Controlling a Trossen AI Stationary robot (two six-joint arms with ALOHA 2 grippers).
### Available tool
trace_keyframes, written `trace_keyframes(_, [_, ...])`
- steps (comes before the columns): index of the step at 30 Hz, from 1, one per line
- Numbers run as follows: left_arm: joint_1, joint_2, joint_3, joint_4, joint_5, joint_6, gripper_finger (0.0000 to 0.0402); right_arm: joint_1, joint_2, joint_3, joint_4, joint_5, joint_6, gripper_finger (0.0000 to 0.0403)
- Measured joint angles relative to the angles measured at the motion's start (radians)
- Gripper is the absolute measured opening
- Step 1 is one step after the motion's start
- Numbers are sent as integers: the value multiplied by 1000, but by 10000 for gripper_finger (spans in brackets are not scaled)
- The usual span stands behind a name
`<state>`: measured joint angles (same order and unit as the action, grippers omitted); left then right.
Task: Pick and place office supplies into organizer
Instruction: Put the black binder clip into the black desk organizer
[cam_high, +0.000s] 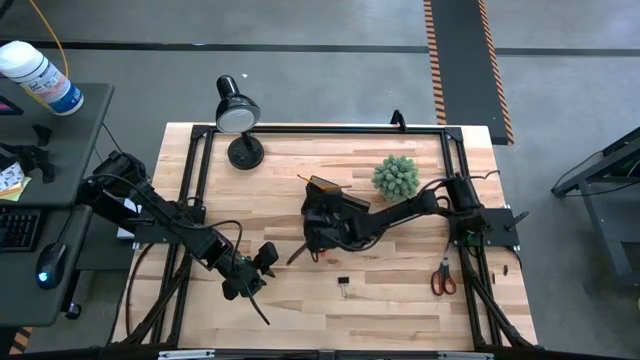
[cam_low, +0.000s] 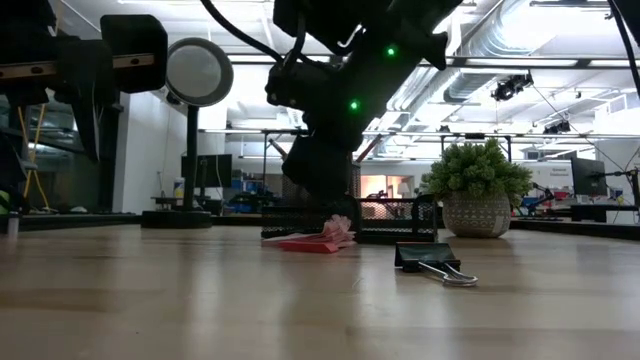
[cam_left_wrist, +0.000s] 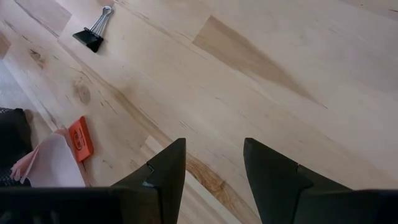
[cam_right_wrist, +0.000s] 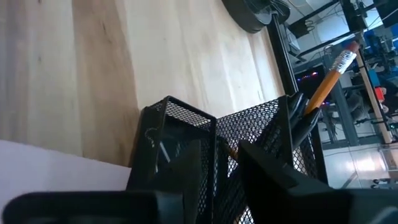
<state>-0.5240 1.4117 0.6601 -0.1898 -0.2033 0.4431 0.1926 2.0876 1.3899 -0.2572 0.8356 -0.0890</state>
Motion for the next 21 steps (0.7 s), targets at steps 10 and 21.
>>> trace_keyframes(10, [0, 0, 0, 0, 0, -1, 150, 87, 3, 204, -311, -63, 10, 95])
trace_keyframes(21, [0, 0, 0, -2, 0, -3, 150, 215, 1, 466, -803, -552, 544, 83])
